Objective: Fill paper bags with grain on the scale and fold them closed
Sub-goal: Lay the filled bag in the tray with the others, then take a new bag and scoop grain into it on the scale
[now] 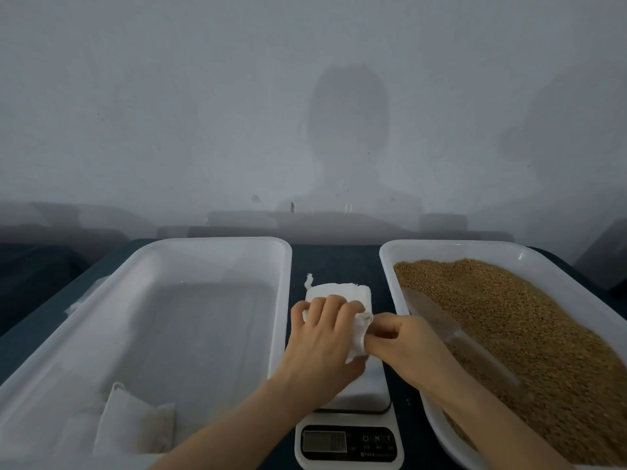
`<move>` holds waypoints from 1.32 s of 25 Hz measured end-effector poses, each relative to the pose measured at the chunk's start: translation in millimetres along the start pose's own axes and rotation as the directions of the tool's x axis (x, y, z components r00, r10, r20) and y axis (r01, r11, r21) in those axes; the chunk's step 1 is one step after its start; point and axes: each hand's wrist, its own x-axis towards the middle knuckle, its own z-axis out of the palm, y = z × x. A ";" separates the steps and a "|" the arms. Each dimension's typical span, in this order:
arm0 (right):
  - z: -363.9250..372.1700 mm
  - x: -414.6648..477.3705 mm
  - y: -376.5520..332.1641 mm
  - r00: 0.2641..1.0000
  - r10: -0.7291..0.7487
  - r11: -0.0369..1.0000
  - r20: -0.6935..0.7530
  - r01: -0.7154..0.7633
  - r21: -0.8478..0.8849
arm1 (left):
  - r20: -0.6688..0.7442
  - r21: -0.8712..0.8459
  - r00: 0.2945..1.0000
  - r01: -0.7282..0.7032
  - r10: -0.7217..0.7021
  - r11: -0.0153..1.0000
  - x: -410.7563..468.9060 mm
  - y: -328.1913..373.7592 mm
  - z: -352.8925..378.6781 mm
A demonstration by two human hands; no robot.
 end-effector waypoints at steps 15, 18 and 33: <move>-20.5 -1.7 1.3 0.977 0.050 0.997 -0.206 -0.062 -0.052 | 0.258 -0.331 0.949 0.265 -0.183 0.905 0.1 -12.1 6.6; -73.3 -3.8 25.1 0.933 -0.009 0.918 -0.359 -0.135 -0.374 | 0.382 -0.460 0.889 0.420 -0.252 0.783 2.1 -18.4 6.7; -127.4 3.8 84.9 0.933 0.214 0.518 -0.291 -0.360 -0.776 | 0.622 -0.529 0.755 0.600 -0.207 0.601 6.4 -20.6 3.8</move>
